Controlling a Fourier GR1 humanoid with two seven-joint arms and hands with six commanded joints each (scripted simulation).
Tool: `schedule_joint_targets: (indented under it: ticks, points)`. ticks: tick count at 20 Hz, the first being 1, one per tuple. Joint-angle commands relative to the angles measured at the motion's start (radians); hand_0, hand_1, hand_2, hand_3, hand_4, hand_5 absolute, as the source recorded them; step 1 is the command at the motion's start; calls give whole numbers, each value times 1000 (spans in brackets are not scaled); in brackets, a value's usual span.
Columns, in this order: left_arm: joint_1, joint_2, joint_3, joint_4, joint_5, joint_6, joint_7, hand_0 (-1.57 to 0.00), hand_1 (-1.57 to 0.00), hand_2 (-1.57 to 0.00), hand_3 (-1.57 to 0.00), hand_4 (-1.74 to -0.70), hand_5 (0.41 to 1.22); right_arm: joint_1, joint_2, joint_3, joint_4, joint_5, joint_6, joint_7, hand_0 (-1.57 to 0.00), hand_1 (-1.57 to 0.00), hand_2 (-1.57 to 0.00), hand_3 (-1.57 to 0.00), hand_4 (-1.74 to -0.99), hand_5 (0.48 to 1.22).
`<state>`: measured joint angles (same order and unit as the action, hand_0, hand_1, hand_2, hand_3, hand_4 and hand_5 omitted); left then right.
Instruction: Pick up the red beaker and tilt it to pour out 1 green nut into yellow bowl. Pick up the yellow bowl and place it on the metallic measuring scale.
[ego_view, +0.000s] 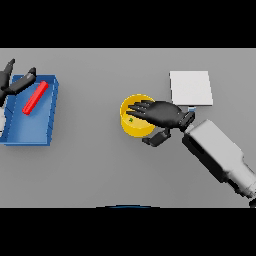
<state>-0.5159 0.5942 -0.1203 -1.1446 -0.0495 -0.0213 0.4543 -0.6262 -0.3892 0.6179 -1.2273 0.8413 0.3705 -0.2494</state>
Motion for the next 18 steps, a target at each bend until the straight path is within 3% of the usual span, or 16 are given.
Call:
schedule_joint_targets:
  ticks: [1, 9, 13, 14, 15, 16, 18]
  points:
    - [9, 4, 3, -1, 3, -4, -14, 1, 1, 1, 1, -806, 700, -7, -5, 12, 13, 6, 18, -12, 1, 1, 1, 1, -1162, 667]
    - [15, 10, -5, -10, -2, -13, -10, 1, 1, 1, 1, -792, 708, -81, 39, 64, 150, 41, 55, -8, 1, 1, 1, -12, -1188, 693]
    - [8, 12, -4, 7, -7, -15, -18, 1, 1, 1, 1, -791, 712, -89, 55, 63, 177, 44, 51, 9, -48, -60, -88, -130, -1261, 809]
    - [4, 13, -5, 13, -10, -16, -25, 1, 1, 1, 1, -791, 711, -84, 60, 68, 174, 45, 49, 4, -193, -183, -189, -215, -1309, 891]
    - [12, 11, -7, 0, -9, -13, -24, 1, 1, 1, 1, -789, 710, -94, 63, 67, 184, 44, 48, -9, -455, -407, -349, -322, -1363, 957]
    - [14, 18, 0, 5, -1, -21, -22, 1, 1, 1, 1, -788, 710, -98, 59, 67, 193, 45, 42, -24, -678, -640, -594, -572, -1435, 1010]
    - [2, 8, -4, 13, -5, -17, -24, 1, 1, 1, 1, -787, 707, -90, 50, 71, 168, 31, 56, -24, -999, -975, -945, -792, -1540, 1086]
